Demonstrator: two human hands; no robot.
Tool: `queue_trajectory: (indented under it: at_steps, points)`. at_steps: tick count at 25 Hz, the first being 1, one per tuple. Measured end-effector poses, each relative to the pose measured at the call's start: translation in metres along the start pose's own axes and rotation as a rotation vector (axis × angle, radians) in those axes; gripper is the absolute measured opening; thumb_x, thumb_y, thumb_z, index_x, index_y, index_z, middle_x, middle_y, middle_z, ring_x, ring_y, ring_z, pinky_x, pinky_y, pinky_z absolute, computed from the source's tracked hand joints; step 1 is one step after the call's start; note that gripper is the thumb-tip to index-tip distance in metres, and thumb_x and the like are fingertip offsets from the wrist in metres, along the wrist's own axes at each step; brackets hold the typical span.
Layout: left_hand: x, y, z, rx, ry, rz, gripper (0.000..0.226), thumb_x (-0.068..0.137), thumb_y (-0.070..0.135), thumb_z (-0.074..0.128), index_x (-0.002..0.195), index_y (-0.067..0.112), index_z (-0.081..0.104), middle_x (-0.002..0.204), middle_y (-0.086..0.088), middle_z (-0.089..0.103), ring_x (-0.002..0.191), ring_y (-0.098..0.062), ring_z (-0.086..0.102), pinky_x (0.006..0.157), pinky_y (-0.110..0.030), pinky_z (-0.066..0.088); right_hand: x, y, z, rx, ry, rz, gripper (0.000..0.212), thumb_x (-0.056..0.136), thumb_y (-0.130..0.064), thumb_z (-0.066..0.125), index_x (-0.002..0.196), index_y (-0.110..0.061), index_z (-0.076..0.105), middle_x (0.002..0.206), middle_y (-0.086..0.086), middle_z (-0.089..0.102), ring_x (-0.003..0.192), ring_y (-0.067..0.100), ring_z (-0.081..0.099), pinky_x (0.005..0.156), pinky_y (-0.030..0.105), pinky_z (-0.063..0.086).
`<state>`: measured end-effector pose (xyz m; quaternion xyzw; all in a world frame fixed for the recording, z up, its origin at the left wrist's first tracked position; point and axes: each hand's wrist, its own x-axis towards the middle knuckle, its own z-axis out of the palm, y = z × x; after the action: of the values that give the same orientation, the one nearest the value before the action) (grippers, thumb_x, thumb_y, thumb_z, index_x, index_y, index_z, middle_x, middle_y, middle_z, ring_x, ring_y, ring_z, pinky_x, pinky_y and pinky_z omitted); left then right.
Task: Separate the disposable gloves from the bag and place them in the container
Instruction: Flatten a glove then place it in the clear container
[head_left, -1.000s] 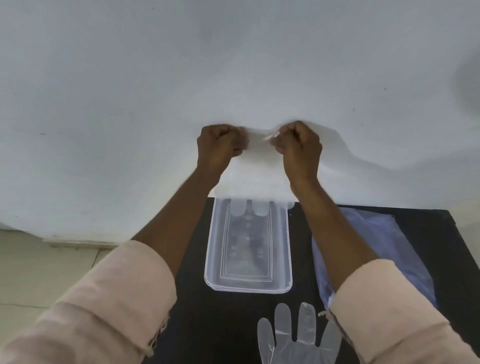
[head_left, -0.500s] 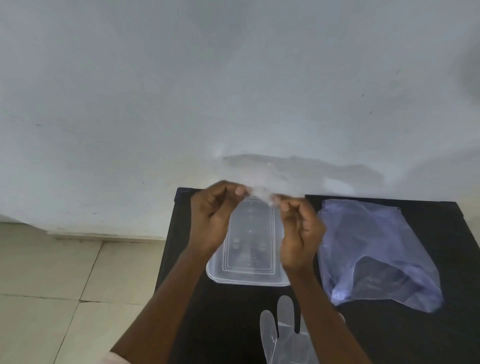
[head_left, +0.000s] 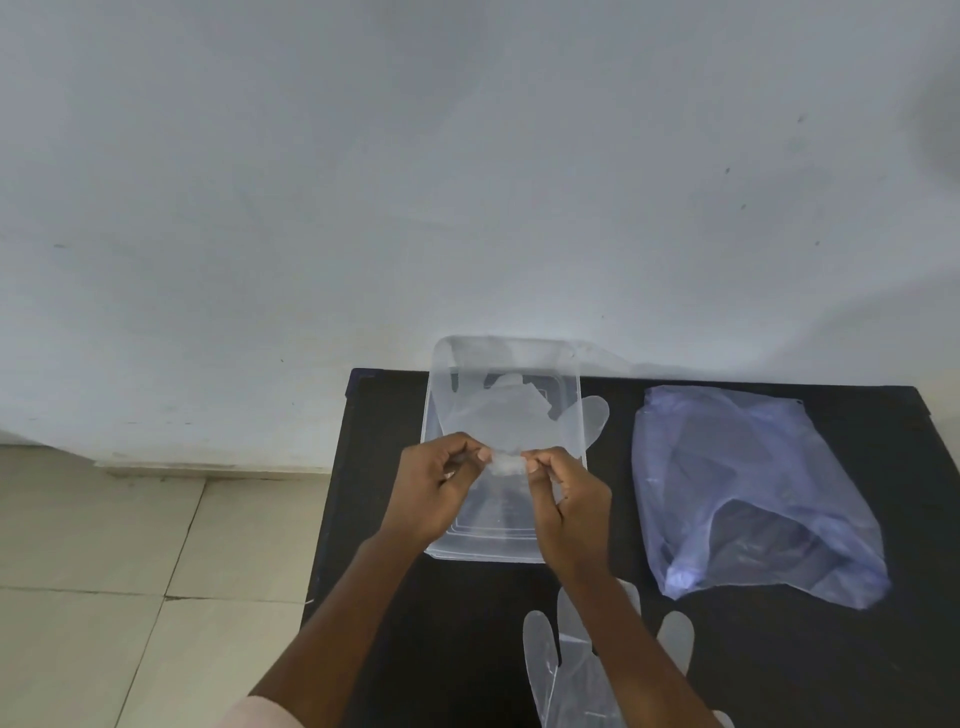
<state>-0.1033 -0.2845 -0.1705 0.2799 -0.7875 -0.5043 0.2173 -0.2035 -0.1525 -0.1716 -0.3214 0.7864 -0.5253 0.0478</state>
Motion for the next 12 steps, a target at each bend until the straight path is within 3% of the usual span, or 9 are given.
queue_trajectory:
  at_steps: [3,6,9,12]
  points:
    - [0.0,0.002,0.001,0.068,0.007,-0.002,0.012,0.091,0.017,0.064,0.089,0.011,0.074,0.081,0.006,0.073,0.077,-0.006,0.068,0.073,-0.023,0.057,0.001,-0.001,0.0,-0.033,-0.004,-0.006,0.012,0.09,-0.013,0.056,0.087,-0.009,0.067,0.08,0.003,0.071,0.074,-0.007,0.06,0.069,0.001,0.045]
    - [0.004,0.007,0.001,0.084,0.031,-0.028,0.011,0.092,0.016,0.064,0.088,0.012,0.073,0.079,0.007,0.071,0.074,-0.003,0.067,0.07,-0.013,0.052,0.008,-0.002,-0.007,0.02,0.003,0.037,0.014,0.091,-0.016,0.056,0.084,-0.011,0.066,0.076,0.003,0.07,0.072,0.004,0.062,0.063,0.009,0.047]
    - [0.002,0.01,0.001,0.115,0.022,-0.085,0.013,0.092,0.018,0.063,0.087,0.013,0.073,0.079,0.003,0.073,0.072,-0.007,0.068,0.073,-0.019,0.055,0.01,0.0,-0.012,0.047,-0.03,0.103,0.015,0.092,-0.018,0.056,0.082,-0.011,0.065,0.072,0.002,0.068,0.067,0.013,0.061,0.059,0.019,0.048]
    - [-0.01,0.009,0.003,0.114,-0.006,-0.123,0.013,0.091,0.018,0.063,0.085,0.012,0.073,0.078,0.002,0.073,0.072,-0.01,0.068,0.075,-0.029,0.059,0.0,0.003,-0.012,0.017,-0.05,0.122,0.014,0.092,-0.016,0.057,0.081,-0.012,0.064,0.071,0.0,0.067,0.072,0.012,0.062,0.06,0.017,0.049]
